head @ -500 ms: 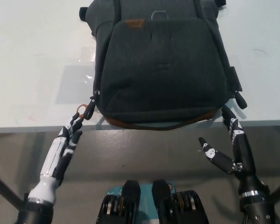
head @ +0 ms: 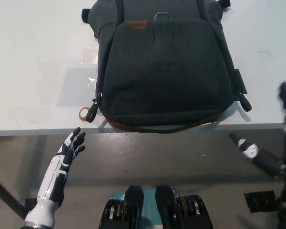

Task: A bag is kept in the middle of the table with its flap loosely closed and the robot uses its right hand to adjust it and opens it

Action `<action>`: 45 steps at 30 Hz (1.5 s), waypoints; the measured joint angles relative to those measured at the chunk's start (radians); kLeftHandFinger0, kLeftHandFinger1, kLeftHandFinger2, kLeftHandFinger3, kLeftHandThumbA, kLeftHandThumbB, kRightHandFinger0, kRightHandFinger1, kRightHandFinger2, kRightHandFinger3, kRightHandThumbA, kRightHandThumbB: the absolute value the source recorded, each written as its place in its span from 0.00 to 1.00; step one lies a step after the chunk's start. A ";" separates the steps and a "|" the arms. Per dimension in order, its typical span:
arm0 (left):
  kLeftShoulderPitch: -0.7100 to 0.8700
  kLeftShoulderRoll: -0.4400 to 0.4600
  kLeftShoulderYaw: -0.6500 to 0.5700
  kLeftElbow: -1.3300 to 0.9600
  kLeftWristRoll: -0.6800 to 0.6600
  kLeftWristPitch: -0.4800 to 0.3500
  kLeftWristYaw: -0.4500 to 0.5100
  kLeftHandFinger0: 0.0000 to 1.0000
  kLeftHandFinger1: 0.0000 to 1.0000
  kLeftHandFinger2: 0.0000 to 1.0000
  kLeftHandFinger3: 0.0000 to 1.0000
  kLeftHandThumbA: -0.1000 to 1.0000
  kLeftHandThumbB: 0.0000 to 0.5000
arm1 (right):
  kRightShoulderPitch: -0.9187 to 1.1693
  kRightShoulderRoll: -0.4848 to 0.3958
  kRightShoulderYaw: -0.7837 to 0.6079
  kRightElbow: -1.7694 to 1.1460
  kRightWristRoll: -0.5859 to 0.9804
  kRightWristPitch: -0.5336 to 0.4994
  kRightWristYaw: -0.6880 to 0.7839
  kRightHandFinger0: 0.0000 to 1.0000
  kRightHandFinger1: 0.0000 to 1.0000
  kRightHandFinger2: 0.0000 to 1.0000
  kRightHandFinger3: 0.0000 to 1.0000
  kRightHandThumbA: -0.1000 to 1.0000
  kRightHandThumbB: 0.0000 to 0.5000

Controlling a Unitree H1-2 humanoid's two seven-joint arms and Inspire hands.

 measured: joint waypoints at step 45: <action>0.000 0.001 -0.001 0.025 -0.017 -0.009 -0.023 1.00 1.00 1.00 1.00 1.00 0.26 | -1.018 -0.262 0.150 0.895 0.338 0.656 0.607 1.00 1.00 1.00 1.00 1.00 0.82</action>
